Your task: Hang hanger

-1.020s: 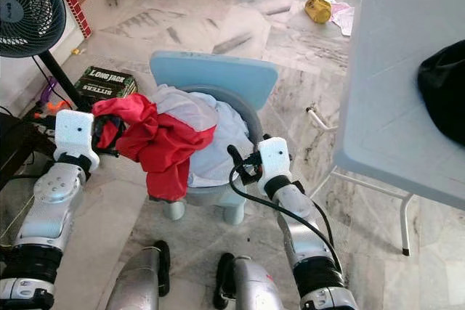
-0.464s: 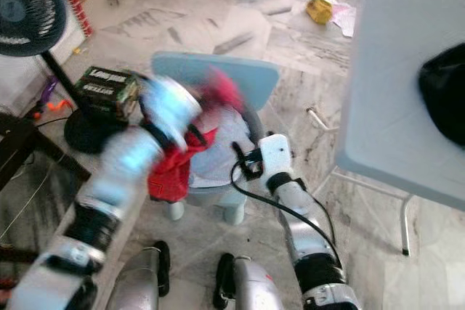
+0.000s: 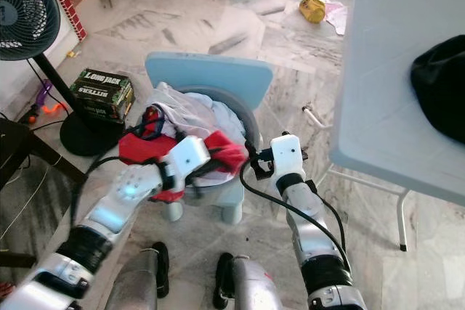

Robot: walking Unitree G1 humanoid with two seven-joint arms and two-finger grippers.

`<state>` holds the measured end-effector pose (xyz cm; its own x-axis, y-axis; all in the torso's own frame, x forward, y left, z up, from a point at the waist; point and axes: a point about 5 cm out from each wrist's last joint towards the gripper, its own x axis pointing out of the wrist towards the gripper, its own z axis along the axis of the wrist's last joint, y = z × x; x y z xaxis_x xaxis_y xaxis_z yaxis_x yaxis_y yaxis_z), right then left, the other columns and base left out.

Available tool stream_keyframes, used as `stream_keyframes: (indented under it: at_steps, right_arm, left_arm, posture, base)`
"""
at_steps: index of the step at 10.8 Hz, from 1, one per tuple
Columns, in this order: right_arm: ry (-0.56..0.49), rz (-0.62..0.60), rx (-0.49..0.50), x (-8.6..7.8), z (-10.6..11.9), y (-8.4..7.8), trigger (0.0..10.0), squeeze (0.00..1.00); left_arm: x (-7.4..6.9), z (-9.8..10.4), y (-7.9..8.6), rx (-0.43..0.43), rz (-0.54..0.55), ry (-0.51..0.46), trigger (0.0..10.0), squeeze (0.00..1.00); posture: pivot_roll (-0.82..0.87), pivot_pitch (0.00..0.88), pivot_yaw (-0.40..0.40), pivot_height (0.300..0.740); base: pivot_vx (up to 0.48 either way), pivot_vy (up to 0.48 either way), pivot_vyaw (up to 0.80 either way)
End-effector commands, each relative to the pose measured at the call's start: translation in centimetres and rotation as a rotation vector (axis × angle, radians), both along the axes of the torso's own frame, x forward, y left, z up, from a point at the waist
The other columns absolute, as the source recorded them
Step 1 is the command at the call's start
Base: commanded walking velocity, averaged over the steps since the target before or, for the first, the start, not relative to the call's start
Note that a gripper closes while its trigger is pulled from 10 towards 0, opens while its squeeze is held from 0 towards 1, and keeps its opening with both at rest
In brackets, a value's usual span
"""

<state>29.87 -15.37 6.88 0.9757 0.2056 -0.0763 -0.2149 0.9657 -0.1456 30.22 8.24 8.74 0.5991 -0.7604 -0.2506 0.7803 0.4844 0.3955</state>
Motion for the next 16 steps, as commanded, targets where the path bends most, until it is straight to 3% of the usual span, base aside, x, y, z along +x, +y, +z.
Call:
stream_keyframes:
  at_steps: [1, 3, 4, 5, 6, 7, 9, 10, 12, 13, 14, 16]
  right_arm:
    - [0.022, -0.013, -0.006, -0.2, -0.5, -0.3, 10.0, 0.0]
    - [0.026, -0.007, -0.006, -0.2, -0.6, -0.2, 10.0, 0.0]
    - [0.025, -0.004, -0.003, -0.1, -0.6, 0.0, 10.0, 0.0]
    - [0.024, -0.003, -0.002, -0.1, -0.6, 0.1, 10.0, 0.0]
    - [0.023, -0.003, -0.002, -0.1, -0.6, 0.1, 10.0, 0.0]
    - [0.024, -0.004, -0.004, -0.1, -0.6, 0.1, 10.0, 0.0]
    - [0.024, 0.001, -0.006, 0.0, -0.6, 0.1, 10.0, 0.0]
    - [0.023, 0.005, -0.003, 0.1, -0.6, 0.3, 10.0, 0.0]
    - [0.021, 0.018, 0.017, 0.0, -0.5, 0.4, 10.0, 0.0]
    - [0.002, 0.025, 0.033, -0.4, -0.2, 0.1, 10.0, 0.0]
    - [-0.033, 0.01, 0.039, -0.9, 0.4, -0.9, 10.0, 0.0]
    - [-0.101, 0.005, 0.079, -1.5, 2.1, -1.7, 10.0, 0.0]
  left_arm:
    - [0.3, 0.4, 0.2, 0.019, 0.016, -0.047, 10.0, 1.0]
    - [0.7, 3.5, 2.2, 0.042, 0.052, -0.311, 10.0, 1.0]
    - [0.8, 4.3, 2.8, 0.017, 0.072, -0.355, 10.0, 1.0]
    - [1.1, 5.0, 3.2, -0.078, 0.152, -0.342, 10.0, 1.0]
    - [1.8, 5.8, 4.0, -0.278, 0.322, -0.27, 10.0, 1.0]
    - [1.7, 5.7, 4.8, -0.363, 0.411, -0.232, 10.0, 1.0]
    - [1.1, 5.1, 5.0, -0.365, 0.432, -0.21, 10.0, 1.0]
    - [1.4, 4.8, 5.8, -0.476, 0.583, -0.132, 10.0, 1.0]
    - [1.3, 3.6, 6.7, -0.568, 0.735, -0.047, 10.0, 1.0]
    - [0.8, 2.5, 7.7, -0.533, 0.826, -0.04, 10.0, 1.0]
    - [-0.7, 1.7, 8.7, -0.543, 0.876, -0.039, 10.0, 1.0]
    - [-2.7, 0.6, 9.4, -0.54, 0.939, -0.018, 10.0, 0.98]
  posture:
    - [0.07, 0.184, -0.111, 0.74]
    - [0.08, 0.186, -0.112, 0.74]
    - [0.09, 0.184, -0.111, 0.74]
    - [0.09, 0.184, -0.111, 0.74]
    - [0.09, 0.184, -0.111, 0.74]
    - [0.09, 0.186, -0.113, 0.74]
    - [0.09, 0.185, -0.114, 0.74]
    - [0.09, 0.185, -0.113, 0.74]
    - [0.09, 0.185, -0.113, 0.74]
    - [0.09, 0.186, -0.117, 0.74]
    - [0.09, 0.195, -0.119, 0.74]
    - [0.09, 0.199, -0.121, 0.74]
  base:
    - [0.0, 0.0, 0.0]
    - [0.0, 0.0, 0.0]
    - [0.0, 0.0, 0.0]
    - [0.0, 0.0, 0.0]
    - [0.0, 0.0, 0.0]
    - [0.0, 0.0, 0.0]
    - [0.0, 0.0, 0.0]
    - [0.0, 0.0, 0.0]
    - [0.0, 0.0, 0.0]
    - [0.0, 0.0, 0.0]
    - [0.0, 0.0, 0.0]
    - [0.0, 0.0, 0.0]
